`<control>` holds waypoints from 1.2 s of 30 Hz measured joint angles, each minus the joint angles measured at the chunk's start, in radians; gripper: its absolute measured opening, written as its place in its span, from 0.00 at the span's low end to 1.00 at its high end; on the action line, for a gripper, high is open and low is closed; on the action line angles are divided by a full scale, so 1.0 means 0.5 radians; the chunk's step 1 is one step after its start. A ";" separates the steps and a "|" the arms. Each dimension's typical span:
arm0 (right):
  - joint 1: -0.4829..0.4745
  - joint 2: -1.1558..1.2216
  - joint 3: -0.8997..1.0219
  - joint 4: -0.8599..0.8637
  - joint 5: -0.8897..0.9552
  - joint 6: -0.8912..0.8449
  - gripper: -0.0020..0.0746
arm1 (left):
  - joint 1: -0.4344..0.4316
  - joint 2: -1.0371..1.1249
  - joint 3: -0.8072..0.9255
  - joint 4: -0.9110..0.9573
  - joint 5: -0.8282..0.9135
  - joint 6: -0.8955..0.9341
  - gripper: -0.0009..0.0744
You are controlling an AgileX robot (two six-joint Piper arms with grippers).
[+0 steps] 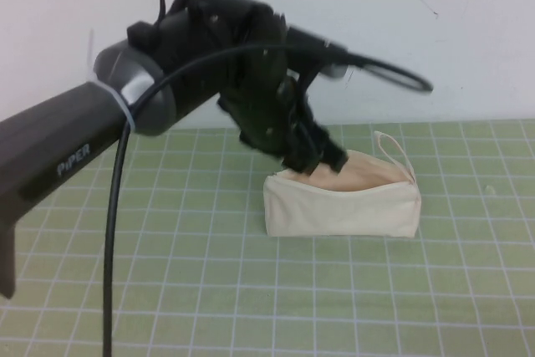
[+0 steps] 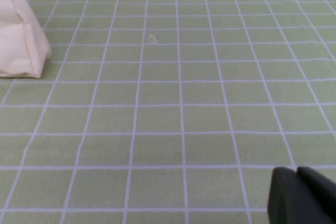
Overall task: Put eraser into pencil case
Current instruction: Place the eraser on the pencil case
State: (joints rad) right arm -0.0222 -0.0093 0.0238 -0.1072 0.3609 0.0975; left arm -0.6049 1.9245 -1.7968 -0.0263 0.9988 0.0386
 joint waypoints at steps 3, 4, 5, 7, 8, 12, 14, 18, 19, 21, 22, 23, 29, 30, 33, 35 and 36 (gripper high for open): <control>0.000 0.000 0.000 0.000 0.000 0.000 0.03 | 0.000 0.052 -0.104 0.000 -0.087 0.003 0.40; 0.000 0.000 0.000 0.000 0.000 0.000 0.03 | 0.000 0.081 -0.139 0.000 -0.107 0.003 0.40; 0.000 0.000 0.000 0.000 0.000 0.000 0.03 | 0.000 0.113 -0.160 0.000 -0.130 0.003 0.40; 0.000 0.000 0.000 0.000 0.000 0.000 0.03 | 0.000 0.176 -0.182 -0.004 -0.162 0.003 0.40; 0.000 0.000 0.000 0.000 0.000 0.000 0.03 | 0.000 0.212 -0.183 -0.013 -0.176 0.003 0.40; 0.000 0.000 0.000 0.000 0.000 0.000 0.03 | 0.000 0.322 -0.183 -0.052 -0.221 0.003 0.40; 0.000 0.000 0.000 0.000 0.000 0.000 0.03 | 0.000 0.338 -0.183 -0.060 -0.252 0.003 0.40; 0.000 0.000 0.000 0.000 0.000 0.000 0.03 | 0.000 0.342 -0.183 -0.122 -0.316 0.008 0.52; 0.000 0.000 0.000 0.000 0.000 0.000 0.03 | 0.000 0.342 -0.183 -0.138 -0.324 0.008 0.55; 0.000 0.000 0.000 0.000 0.000 0.000 0.03 | 0.000 0.342 -0.183 -0.164 -0.324 0.008 0.59; 0.000 0.000 0.000 0.000 0.000 0.000 0.03 | -0.001 0.342 -0.183 -0.167 -0.320 0.008 0.59; 0.000 0.000 0.000 0.000 0.000 0.000 0.03 | -0.001 0.342 -0.183 -0.167 -0.316 0.011 0.59; 0.000 0.000 0.000 0.000 0.000 0.000 0.03 | -0.004 0.274 -0.183 -0.100 -0.198 0.075 0.38; 0.000 0.000 0.000 0.000 0.000 0.000 0.03 | -0.004 0.236 -0.183 -0.082 -0.178 0.094 0.28; 0.000 0.000 0.000 0.000 0.000 0.000 0.03 | -0.005 0.077 -0.179 -0.034 -0.129 0.134 0.09; 0.000 0.000 0.000 0.000 0.000 0.000 0.03 | -0.005 -0.050 -0.134 -0.022 -0.129 0.142 0.05; 0.000 0.000 0.000 0.000 0.000 0.000 0.03 | -0.009 -0.125 -0.093 -0.019 -0.132 0.142 0.03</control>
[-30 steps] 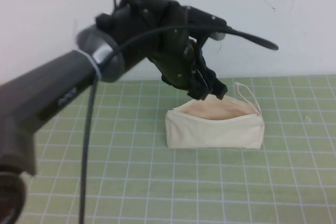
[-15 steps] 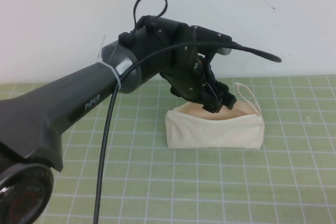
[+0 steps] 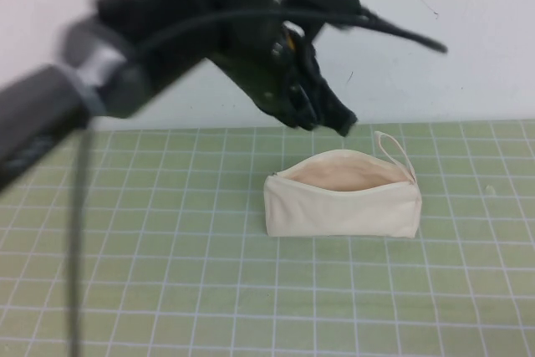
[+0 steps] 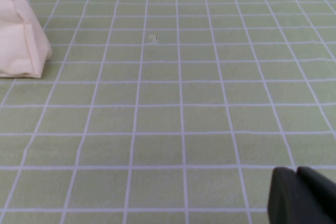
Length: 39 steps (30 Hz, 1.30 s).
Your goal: Put eraser into pencil case
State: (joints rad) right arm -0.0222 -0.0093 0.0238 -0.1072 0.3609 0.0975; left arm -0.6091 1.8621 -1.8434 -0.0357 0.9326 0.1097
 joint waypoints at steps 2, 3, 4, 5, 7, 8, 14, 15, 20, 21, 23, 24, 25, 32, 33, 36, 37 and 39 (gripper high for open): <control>0.000 0.000 0.000 0.000 0.000 0.000 0.03 | 0.000 -0.145 0.108 0.004 -0.041 0.005 0.02; 0.000 0.000 0.000 0.000 0.000 0.000 0.03 | 0.000 -0.232 0.188 0.004 -0.080 0.005 0.02; 0.000 0.000 0.000 0.000 0.000 0.000 0.03 | 0.000 -0.321 0.261 0.004 -0.129 0.005 0.02; 0.000 0.000 0.000 0.000 0.000 0.000 0.03 | 0.000 -0.414 0.362 0.004 -0.187 0.001 0.02; 0.000 0.000 0.000 0.000 0.000 0.000 0.03 | 0.000 -0.607 0.584 -0.003 -0.324 -0.014 0.01; 0.000 0.000 0.000 0.000 0.000 0.000 0.03 | 0.000 -0.685 0.677 -0.014 -0.384 -0.019 0.01; 0.000 0.000 0.000 0.000 0.000 0.000 0.03 | 0.000 -1.184 1.233 -0.052 -0.579 -0.062 0.01; 0.000 0.000 0.000 0.000 0.000 0.000 0.03 | 0.008 -1.237 1.268 -0.048 -0.551 -0.070 0.01; 0.000 0.000 0.000 0.000 0.000 0.000 0.03 | 0.011 -1.516 1.390 0.020 -0.348 -0.112 0.01; 0.000 0.000 0.000 0.000 0.000 0.000 0.03 | 0.011 -1.567 1.420 0.054 -0.338 -0.122 0.01; 0.000 0.000 0.000 0.000 0.000 0.000 0.03 | 0.011 -1.654 1.491 0.130 -0.325 -0.189 0.01; 0.000 0.000 0.000 0.000 0.000 0.000 0.03 | 0.011 -1.702 1.537 0.166 -0.332 -0.234 0.01; 0.000 0.000 0.000 0.000 0.000 0.000 0.03 | 0.011 -1.754 1.597 0.194 -0.371 -0.268 0.01; 0.000 0.000 0.000 0.000 0.000 0.000 0.03 | 0.135 -2.207 2.373 0.426 -1.316 -0.446 0.01; 0.000 0.000 0.000 0.000 0.000 0.000 0.03 | 0.182 -2.272 2.508 0.402 -1.440 -0.455 0.01; 0.000 0.000 0.000 0.000 0.000 0.000 0.03 | 0.386 -2.528 2.870 0.308 -1.787 -0.476 0.01; 0.000 0.000 0.000 0.000 0.000 0.000 0.03 | 0.444 -2.598 2.951 0.289 -1.853 -0.477 0.01; 0.000 0.000 0.000 0.000 0.000 0.000 0.03 | 0.597 -2.764 3.127 0.265 -1.969 -0.477 0.01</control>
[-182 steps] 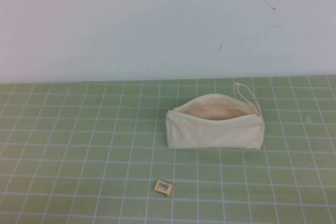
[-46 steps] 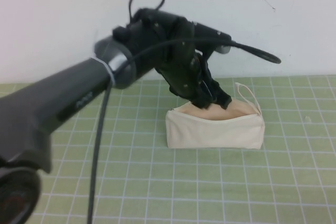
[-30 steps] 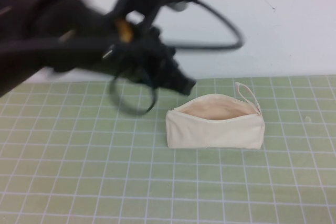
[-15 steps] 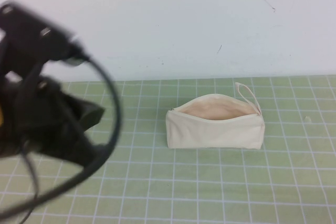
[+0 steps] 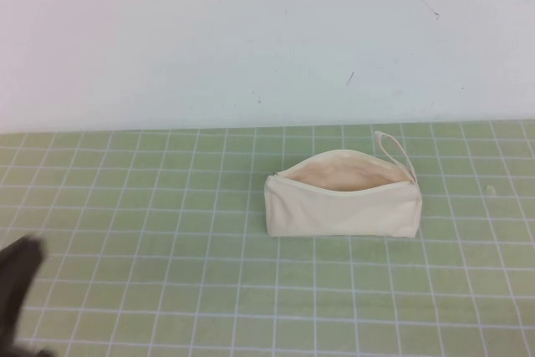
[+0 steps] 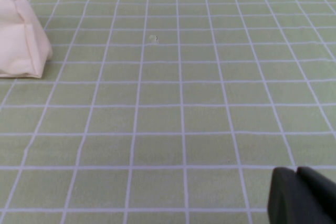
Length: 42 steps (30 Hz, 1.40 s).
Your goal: Put eraser into pencil case
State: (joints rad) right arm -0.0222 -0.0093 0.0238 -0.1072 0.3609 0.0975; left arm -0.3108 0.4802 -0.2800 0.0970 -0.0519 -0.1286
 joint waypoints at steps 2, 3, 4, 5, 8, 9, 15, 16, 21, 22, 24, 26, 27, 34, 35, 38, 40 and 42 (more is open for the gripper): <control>0.000 0.000 0.000 0.000 0.000 0.000 0.03 | 0.152 -0.157 0.128 -0.005 -0.046 0.000 0.01; 0.000 0.000 0.000 0.000 0.000 0.000 0.03 | 0.227 -0.231 0.188 -0.009 -0.050 0.000 0.01; 0.000 0.000 0.000 0.000 0.000 0.000 0.03 | 0.284 -0.288 0.242 -0.019 -0.050 -0.003 0.01; 0.000 0.000 0.000 0.000 0.000 0.000 0.03 | 0.353 -0.355 0.290 -0.035 -0.050 -0.003 0.01; 0.000 0.000 0.000 0.000 0.000 0.000 0.03 | 0.522 -0.513 0.408 -0.065 -0.050 -0.003 0.01; 0.000 0.000 0.000 0.000 0.000 0.000 0.03 | 0.568 -0.559 0.445 -0.069 -0.050 -0.003 0.01; 0.000 0.000 0.000 0.000 0.000 0.000 0.03 | 0.671 -0.726 0.605 -0.076 -0.024 0.010 0.01; 0.000 0.000 0.000 0.000 0.000 0.000 0.03 | 0.671 -0.735 0.610 -0.079 -0.019 0.015 0.01; 0.000 0.000 0.000 0.000 0.000 0.000 0.03 | 0.671 -0.779 0.613 -0.084 0.191 0.038 0.01; 0.000 0.000 0.000 0.000 0.000 0.000 0.03 | 0.671 -0.783 0.613 -0.084 0.227 0.038 0.01; 0.000 0.000 0.000 0.000 0.000 0.000 0.03 | 0.671 -0.820 0.613 -0.084 0.321 0.039 0.01; 0.000 0.000 0.000 0.000 0.000 0.000 0.03 | 0.671 -0.868 0.613 -0.084 0.400 0.043 0.01; 0.000 0.000 0.000 0.000 0.000 0.000 0.03 | 0.671 -0.902 0.613 -0.084 0.465 0.043 0.01; 0.000 0.000 0.000 0.000 0.000 0.000 0.03 | 0.671 -0.979 0.613 -0.085 0.723 0.060 0.01; 0.000 0.000 0.000 0.000 0.000 0.000 0.03 | 0.671 -0.979 0.613 -0.091 0.723 0.060 0.01; 0.000 0.000 0.000 0.000 0.000 0.000 0.03 | 0.671 -0.979 0.610 -0.143 0.732 0.065 0.01; 0.000 0.000 0.000 0.000 0.000 0.000 0.03 | 0.671 -0.979 0.610 -0.212 0.740 0.074 0.01; 0.000 0.000 0.000 0.000 0.000 0.000 0.03 | 0.671 -0.979 0.610 -0.291 0.740 0.074 0.01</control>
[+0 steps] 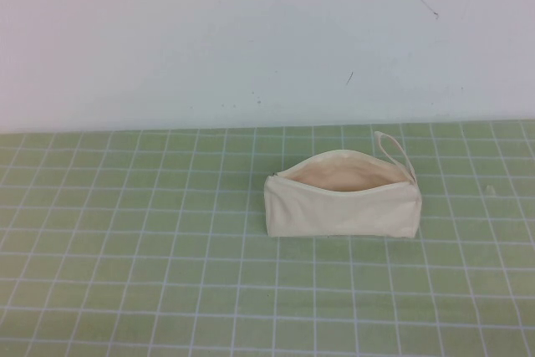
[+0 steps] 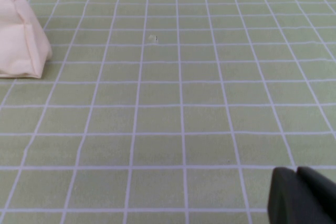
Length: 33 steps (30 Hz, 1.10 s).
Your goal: Put eraser into pencil case
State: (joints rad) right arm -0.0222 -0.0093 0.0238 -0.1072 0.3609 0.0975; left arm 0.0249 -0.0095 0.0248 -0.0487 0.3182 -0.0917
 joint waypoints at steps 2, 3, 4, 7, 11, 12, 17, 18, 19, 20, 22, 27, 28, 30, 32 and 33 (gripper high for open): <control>0.000 0.000 0.000 0.000 0.000 0.000 0.03 | 0.000 0.000 0.000 -0.063 0.003 0.004 0.01; 0.000 0.000 0.000 0.000 0.000 0.000 0.03 | 0.000 0.000 0.000 -0.080 0.007 0.004 0.01; 0.000 0.000 0.000 0.000 0.000 0.000 0.03 | 0.000 0.000 -0.003 -0.091 0.007 0.004 0.01; 0.000 0.000 0.000 0.000 0.000 0.000 0.03 | 0.000 0.000 -0.003 -0.098 0.011 0.004 0.01; 0.000 0.000 0.000 0.000 0.000 0.000 0.03 | 0.000 0.000 -0.003 -0.098 0.011 0.004 0.01; 0.000 0.000 0.000 0.000 0.000 0.000 0.03 | 0.000 0.000 -0.003 -0.100 0.011 0.004 0.01; 0.000 0.000 0.000 0.000 0.000 0.000 0.03 | 0.000 0.000 -0.003 -0.103 0.015 0.004 0.01; 0.000 0.000 0.000 0.000 0.000 0.000 0.03 | 0.000 0.000 -0.003 -0.103 0.015 0.004 0.01; 0.000 0.000 0.000 0.000 0.000 0.000 0.03 | 0.000 0.000 -0.003 -0.103 0.015 0.004 0.01; 0.000 0.000 0.000 0.000 0.000 0.000 0.03 | 0.000 0.000 -0.003 -0.103 0.015 0.004 0.01; 0.000 0.000 0.000 0.000 0.000 0.000 0.03 | 0.000 0.000 -0.003 -0.103 0.015 0.004 0.01; 0.000 0.000 0.000 0.000 0.000 0.000 0.03 | 0.000 0.000 -0.003 -0.103 0.015 0.004 0.01; 0.000 0.000 0.000 0.000 0.000 0.000 0.03 | 0.000 0.000 -0.003 -0.103 0.015 0.004 0.01; 0.000 0.000 0.000 0.000 0.000 0.000 0.03 | 0.000 0.000 -0.003 -0.103 0.015 0.004 0.01; 0.000 0.000 0.000 0.000 0.000 0.000 0.03 | 0.000 0.000 -0.003 -0.103 0.015 0.004 0.01; 0.000 0.000 0.000 0.000 0.000 0.000 0.03 | 0.000 0.000 -0.003 -0.103 0.015 0.004 0.01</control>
State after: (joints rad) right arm -0.0222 -0.0093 0.0238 -0.1072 0.3609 0.0975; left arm 0.0249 -0.0095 0.0233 -0.1001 0.3255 -0.0897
